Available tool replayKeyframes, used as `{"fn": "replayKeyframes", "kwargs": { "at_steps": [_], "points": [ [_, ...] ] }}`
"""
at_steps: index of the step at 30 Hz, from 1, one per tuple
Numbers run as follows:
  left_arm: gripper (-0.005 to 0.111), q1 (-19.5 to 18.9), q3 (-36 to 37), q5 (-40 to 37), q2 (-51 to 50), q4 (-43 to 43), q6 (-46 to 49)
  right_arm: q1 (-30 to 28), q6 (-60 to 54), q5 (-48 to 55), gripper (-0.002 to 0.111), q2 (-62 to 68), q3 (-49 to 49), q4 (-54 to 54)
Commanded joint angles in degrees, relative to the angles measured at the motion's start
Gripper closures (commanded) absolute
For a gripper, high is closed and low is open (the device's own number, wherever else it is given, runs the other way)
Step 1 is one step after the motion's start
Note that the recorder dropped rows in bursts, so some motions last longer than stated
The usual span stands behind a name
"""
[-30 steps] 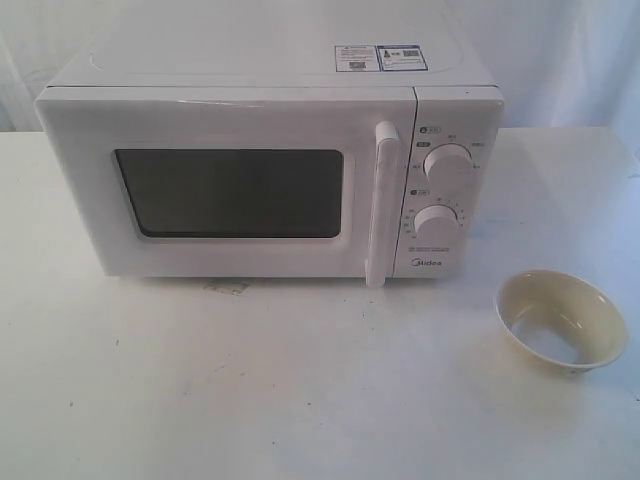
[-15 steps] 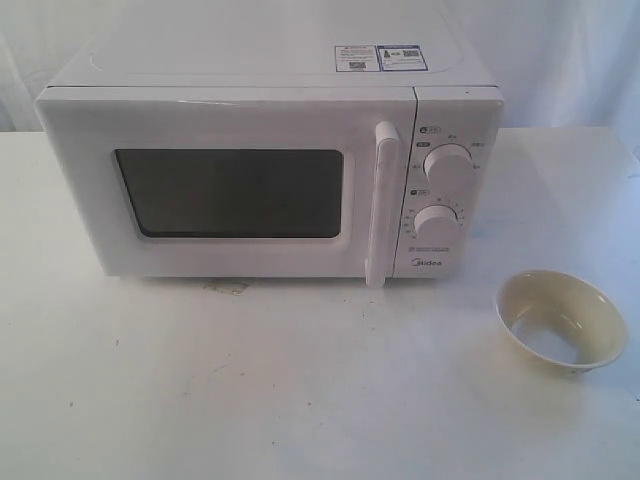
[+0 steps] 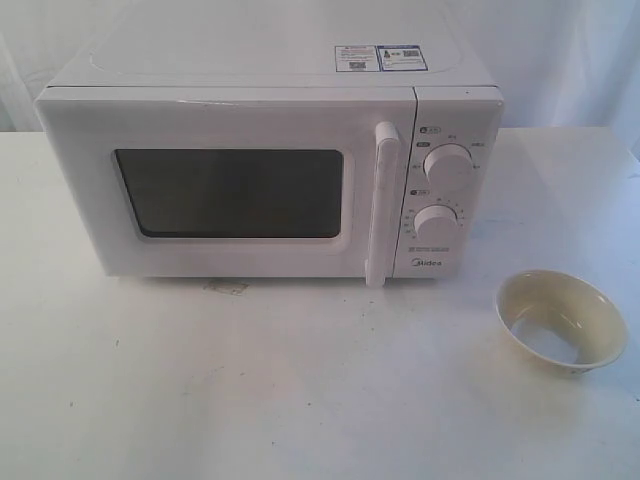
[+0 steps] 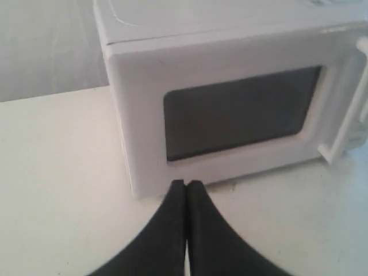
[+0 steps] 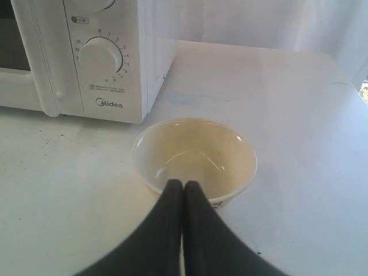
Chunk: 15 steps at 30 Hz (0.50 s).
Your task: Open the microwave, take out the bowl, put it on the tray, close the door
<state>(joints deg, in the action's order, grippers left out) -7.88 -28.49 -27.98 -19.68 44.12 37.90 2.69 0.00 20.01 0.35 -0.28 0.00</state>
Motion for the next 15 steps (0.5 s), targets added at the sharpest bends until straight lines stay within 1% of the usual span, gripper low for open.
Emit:
{"fn": "replayKeyframes", "kwargs": {
  "at_steps": [1,4,5,7,9,11,12,14,15],
  "points": [
    [0.107,-0.1,3.5,11.2,0.2,11.7,-5.8,-0.3,0.0,0.0,0.108,-0.3,0.3,0.0],
    [0.107,-0.1,4.3,17.0,0.4,18.7,-14.8,-0.3,0.0,0.0,0.108,-0.3,0.3,0.0],
    [0.107,-0.1,4.7,17.7,0.4,20.4,-17.8,-0.3,0.0,0.0,0.108,-0.3,0.3,0.0],
    [0.107,-0.1,5.0,18.0,1.4,21.2,-23.3,-0.3,0.0,0.0,0.108,-0.3,0.3,0.0],
    [0.107,-0.1,5.2,18.0,2.6,20.6,-24.5,-0.3,0.0,0.0,0.108,-0.3,0.3,0.0],
    [0.107,-0.1,5.2,18.1,4.0,15.9,-24.5,-0.3,0.0,0.0,0.108,-0.3,0.3,0.0],
    [0.107,-0.1,5.2,18.1,5.0,9.9,-24.1,-0.3,0.0,0.0,0.108,-0.3,0.3,0.0],
    [0.107,-0.1,5.3,17.3,6.4,0.5,-24.1,-0.3,0.0,0.0,0.108,-0.3,0.3,0.0],
    [0.107,-0.1,6.0,17.2,7.4,-2.6,-24.1,-0.3,0.0,0.0,0.108,-0.3,0.3,0.0]
  ]
}}
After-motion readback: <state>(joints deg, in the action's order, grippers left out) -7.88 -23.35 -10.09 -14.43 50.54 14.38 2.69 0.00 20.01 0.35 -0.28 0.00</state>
